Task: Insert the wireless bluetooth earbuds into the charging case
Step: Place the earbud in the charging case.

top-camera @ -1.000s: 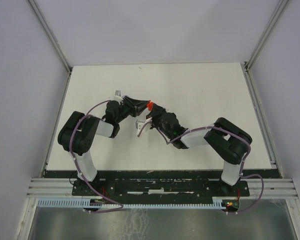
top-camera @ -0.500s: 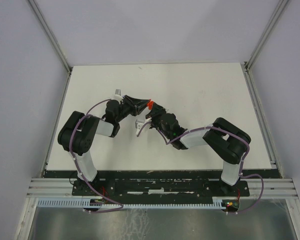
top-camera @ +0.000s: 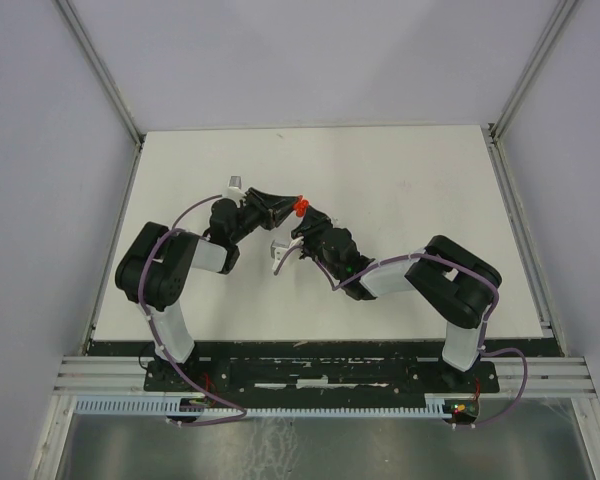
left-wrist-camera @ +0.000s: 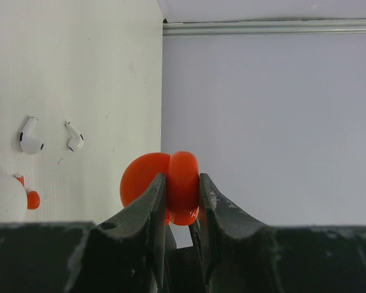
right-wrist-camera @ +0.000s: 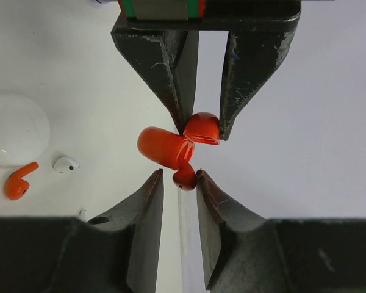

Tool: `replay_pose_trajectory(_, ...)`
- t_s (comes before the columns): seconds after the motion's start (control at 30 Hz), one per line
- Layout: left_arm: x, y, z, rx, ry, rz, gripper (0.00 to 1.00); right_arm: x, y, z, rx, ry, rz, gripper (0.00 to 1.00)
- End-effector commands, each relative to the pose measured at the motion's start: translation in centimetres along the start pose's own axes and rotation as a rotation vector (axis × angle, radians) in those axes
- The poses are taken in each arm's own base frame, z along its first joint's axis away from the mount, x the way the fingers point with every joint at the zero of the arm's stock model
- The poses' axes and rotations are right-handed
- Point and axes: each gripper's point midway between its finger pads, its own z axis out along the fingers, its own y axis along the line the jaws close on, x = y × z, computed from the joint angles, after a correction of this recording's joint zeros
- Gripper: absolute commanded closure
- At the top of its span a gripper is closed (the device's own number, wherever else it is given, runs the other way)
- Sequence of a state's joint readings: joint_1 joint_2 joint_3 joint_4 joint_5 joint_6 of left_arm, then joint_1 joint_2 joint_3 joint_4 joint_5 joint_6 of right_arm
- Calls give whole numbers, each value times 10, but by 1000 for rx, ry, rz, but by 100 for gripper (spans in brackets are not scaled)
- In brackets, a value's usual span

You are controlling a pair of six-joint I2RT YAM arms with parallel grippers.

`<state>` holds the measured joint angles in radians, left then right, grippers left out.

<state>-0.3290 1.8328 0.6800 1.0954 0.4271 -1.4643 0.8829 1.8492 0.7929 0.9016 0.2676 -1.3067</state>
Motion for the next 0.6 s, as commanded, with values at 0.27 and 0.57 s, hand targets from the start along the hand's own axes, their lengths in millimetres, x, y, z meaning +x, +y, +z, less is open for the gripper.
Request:
replay_pose_trajectory(0.27,-8,-38,4,132,-4,12,97,2,-4,-4,22,18,39,65)
replay_pose_trajectory(0.57,-15,-35,4,129,-17,12,97,2,-9,-9,20,18,44,65)
